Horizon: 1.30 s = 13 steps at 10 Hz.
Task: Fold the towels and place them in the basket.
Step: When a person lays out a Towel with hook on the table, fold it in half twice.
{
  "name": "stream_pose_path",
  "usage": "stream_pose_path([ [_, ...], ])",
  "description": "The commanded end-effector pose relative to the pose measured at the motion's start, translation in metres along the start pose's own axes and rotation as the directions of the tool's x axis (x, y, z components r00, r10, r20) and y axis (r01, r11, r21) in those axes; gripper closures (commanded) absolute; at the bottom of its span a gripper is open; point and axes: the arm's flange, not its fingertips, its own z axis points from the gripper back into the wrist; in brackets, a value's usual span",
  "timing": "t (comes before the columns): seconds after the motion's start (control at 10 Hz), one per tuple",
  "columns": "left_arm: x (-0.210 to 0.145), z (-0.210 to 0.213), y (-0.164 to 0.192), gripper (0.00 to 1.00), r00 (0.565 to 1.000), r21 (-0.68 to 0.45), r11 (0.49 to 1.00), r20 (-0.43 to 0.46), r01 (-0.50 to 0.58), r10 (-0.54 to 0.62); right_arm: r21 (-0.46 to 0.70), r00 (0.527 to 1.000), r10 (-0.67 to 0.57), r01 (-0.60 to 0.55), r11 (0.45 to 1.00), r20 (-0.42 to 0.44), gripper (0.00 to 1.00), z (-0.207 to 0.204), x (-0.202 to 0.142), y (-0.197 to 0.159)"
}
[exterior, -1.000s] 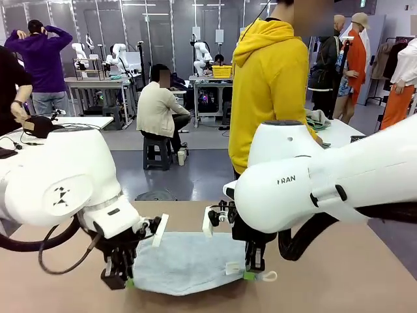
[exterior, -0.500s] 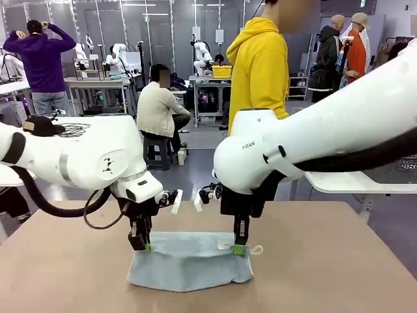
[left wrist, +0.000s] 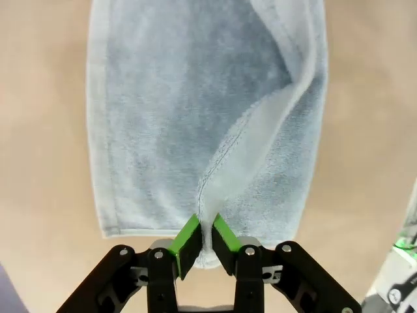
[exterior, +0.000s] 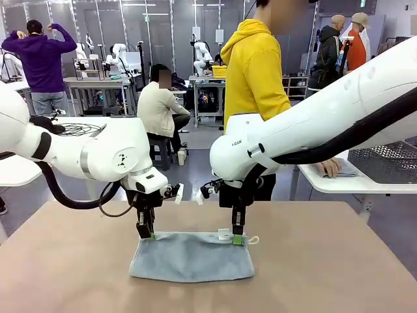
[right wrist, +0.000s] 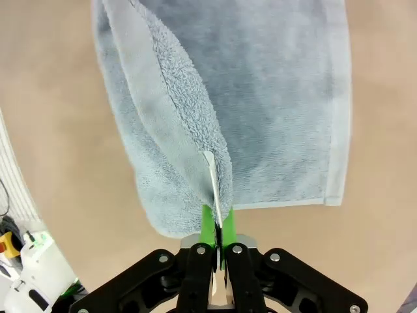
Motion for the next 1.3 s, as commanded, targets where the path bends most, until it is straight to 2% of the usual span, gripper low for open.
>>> stream_pose_path([
  [0.0,0.003,-0.002,0.024,0.89,0.999,-0.016,1.0,-0.044,0.001,-0.002,-0.012,0.998,-0.058,0.058,0.998,-0.018,0.96,-0.001,0.011,-0.025],
  [0.2,-0.005,-0.005,0.039,0.89,0.997,0.003,1.0,-0.069,-0.028,0.028,-0.022,0.997,-0.083,0.083,0.996,0.002,0.96,-0.003,0.01,-0.041],
  [0.5,-0.013,-0.011,0.053,0.89,0.997,0.026,0.998,-0.048,-0.053,0.054,-0.034,0.993,-0.106,0.108,0.994,0.044,0.96,-0.004,0.006,-0.056],
  [0.9,-0.009,-0.016,0.055,0.89,1.0,0.055,0.999,-0.019,-0.004,0.006,-0.07,0.994,-0.09,0.095,0.993,0.066,0.96,-0.01,0.007,-0.058],
  [1.0,-0.009,-0.016,0.055,0.79,1.0,0.07,0.998,-0.021,-0.009,0.01,-0.074,0.993,-0.089,0.095,0.993,0.075,0.88,-0.01,0.007,-0.057],
  [1.1,-0.011,-0.016,0.054,0.52,1.0,0.094,0.995,-0.018,-0.018,0.019,-0.083,0.993,-0.085,0.092,0.992,0.085,0.66,-0.01,0.007,-0.056],
  [1.2,-0.012,-0.015,0.053,0.34,1.0,0.111,0.994,-0.017,-0.014,0.016,-0.096,0.993,-0.08,0.088,0.991,0.088,0.49,-0.011,0.007,-0.055],
])
